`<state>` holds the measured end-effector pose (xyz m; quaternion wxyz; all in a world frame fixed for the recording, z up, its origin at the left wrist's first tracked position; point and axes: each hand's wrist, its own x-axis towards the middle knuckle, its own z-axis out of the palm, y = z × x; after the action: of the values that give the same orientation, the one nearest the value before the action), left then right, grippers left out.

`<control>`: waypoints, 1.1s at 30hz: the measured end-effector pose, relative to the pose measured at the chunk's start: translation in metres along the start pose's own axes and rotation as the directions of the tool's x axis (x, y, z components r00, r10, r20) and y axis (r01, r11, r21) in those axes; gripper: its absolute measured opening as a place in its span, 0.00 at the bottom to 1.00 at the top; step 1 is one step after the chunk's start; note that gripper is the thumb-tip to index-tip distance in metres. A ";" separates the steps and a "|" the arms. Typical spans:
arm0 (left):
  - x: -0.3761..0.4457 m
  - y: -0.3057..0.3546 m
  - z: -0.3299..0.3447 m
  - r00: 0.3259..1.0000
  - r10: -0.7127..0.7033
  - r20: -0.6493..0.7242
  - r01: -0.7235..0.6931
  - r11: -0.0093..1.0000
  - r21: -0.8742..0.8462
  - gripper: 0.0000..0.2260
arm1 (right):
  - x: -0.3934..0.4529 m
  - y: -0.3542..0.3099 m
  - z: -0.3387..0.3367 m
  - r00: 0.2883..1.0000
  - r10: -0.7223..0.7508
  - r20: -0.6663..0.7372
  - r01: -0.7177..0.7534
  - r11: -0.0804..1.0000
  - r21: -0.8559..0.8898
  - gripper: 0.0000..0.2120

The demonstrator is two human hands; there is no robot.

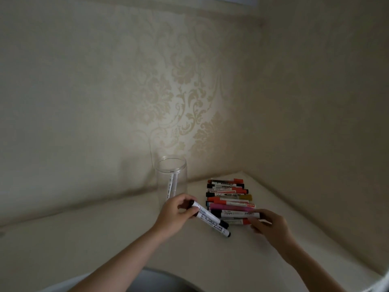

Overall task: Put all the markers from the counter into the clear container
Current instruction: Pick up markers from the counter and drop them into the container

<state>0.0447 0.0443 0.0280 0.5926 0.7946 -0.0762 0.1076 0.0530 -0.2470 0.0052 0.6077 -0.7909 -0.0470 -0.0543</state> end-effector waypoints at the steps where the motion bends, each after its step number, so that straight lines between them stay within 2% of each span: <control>1: 0.002 0.006 -0.002 1.000 0.016 -0.012 -0.016 1.000 -0.009 0.06 | 0.000 -0.002 0.001 1.000 0.004 -0.020 -0.003 0.999 0.033 0.06; 8: 0.037 0.085 -0.046 0.955 0.218 -0.200 -0.224 0.975 -0.005 0.13 | 0.004 -0.030 0.004 0.998 -0.022 -0.062 0.023 1.000 0.007 0.05; 11: 0.052 0.112 -0.087 0.917 0.223 -0.331 -0.268 0.959 -0.095 0.10 | 0.010 -0.058 0.010 0.994 -0.070 -0.079 0.068 0.997 -0.034 0.04; 14: 0.061 0.117 -0.128 0.893 0.241 -0.381 -0.259 0.966 0.004 0.07 | 0.020 -0.088 0.013 0.980 -0.143 -0.140 0.136 0.989 -0.060 0.05; 17: 0.066 0.111 -0.147 0.907 0.276 -0.317 -0.191 0.943 0.272 0.07 | 0.030 -0.112 0.018 0.968 -0.191 -0.161 0.179 0.980 -0.086 0.07; 20: 0.073 0.103 -0.144 0.937 0.286 -0.199 -0.142 0.835 0.532 0.08 | 0.041 -0.128 0.028 0.962 -0.211 -0.175 0.200 0.977 -0.079 0.08; 25: 0.090 0.092 -0.124 0.990 0.138 -0.026 -0.098 0.807 0.582 0.11 | 0.058 -0.161 0.048 0.941 -0.261 -0.217 0.268 0.964 0.000 0.10; 29: 0.101 0.083 -0.113 0.992 0.062 0.108 -0.116 0.772 0.625 0.14 | 0.073 -0.189 0.071 0.922 -0.348 -0.170 0.341 0.937 -0.071 0.07; 31: 0.102 0.078 -0.114 0.993 0.088 0.078 -0.117 0.795 0.595 0.12 | 0.081 -0.199 0.084 0.922 -0.377 -0.092 0.362 0.921 -0.141 0.06; 33: 0.100 0.070 -0.119 0.986 0.163 -0.029 -0.120 0.824 0.554 0.07 | 0.090 -0.206 0.096 0.921 -0.389 -0.022 0.374 0.899 -0.229 0.06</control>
<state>0.1143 0.1388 0.1515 0.3321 0.9188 -0.0786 0.1985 0.1164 -0.1000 0.1908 0.4949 -0.8267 -0.1742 -0.2035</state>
